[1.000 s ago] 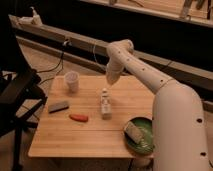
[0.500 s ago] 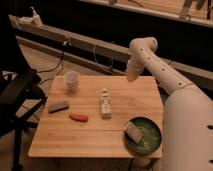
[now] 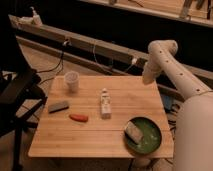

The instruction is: Move the arm in a circular motion

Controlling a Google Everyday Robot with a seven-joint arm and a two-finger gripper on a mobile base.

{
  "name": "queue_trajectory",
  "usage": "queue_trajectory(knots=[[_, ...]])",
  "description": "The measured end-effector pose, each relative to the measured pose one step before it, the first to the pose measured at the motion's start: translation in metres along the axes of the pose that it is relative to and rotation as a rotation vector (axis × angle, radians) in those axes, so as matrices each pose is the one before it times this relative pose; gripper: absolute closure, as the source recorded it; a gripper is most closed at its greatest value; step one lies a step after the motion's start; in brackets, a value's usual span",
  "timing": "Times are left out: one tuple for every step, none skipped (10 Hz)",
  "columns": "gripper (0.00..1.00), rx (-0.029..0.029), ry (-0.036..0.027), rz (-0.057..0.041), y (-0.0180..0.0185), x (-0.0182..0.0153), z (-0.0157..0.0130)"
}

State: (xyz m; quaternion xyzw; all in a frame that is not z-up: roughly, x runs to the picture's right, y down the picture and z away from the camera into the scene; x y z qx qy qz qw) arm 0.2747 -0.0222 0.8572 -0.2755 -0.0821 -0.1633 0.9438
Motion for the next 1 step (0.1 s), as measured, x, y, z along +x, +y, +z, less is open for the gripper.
queue_trajectory(knots=[[0.98,-0.01038,-0.00404,-0.00177,0.00464,-0.00197,0.00016]])
